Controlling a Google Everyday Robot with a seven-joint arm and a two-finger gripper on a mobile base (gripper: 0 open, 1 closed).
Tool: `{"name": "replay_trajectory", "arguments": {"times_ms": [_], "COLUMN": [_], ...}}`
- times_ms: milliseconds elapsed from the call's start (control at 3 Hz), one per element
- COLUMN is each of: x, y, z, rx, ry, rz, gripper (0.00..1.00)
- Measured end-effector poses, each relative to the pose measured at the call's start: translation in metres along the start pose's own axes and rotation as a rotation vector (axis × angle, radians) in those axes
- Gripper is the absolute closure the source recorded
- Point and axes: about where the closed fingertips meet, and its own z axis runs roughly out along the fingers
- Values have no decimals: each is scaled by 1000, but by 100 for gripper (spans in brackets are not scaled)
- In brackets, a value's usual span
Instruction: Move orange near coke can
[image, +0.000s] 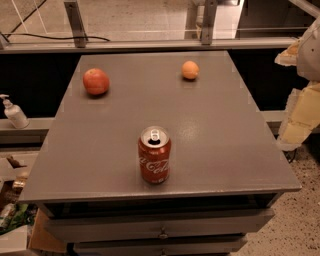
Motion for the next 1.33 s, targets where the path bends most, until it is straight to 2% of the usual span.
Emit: {"name": "replay_trajectory", "arguments": {"times_ms": [333,667,1000,1333], "x": [0,-2,-6,-12], "y": [0,-9,-26,-55], "z": [0,12,41,73], "rx": [2,9,27,65], "ry": [-2,-57,-129,-183], "rz": [-1,9,12,27], "gripper": [0,0,0,0]}}
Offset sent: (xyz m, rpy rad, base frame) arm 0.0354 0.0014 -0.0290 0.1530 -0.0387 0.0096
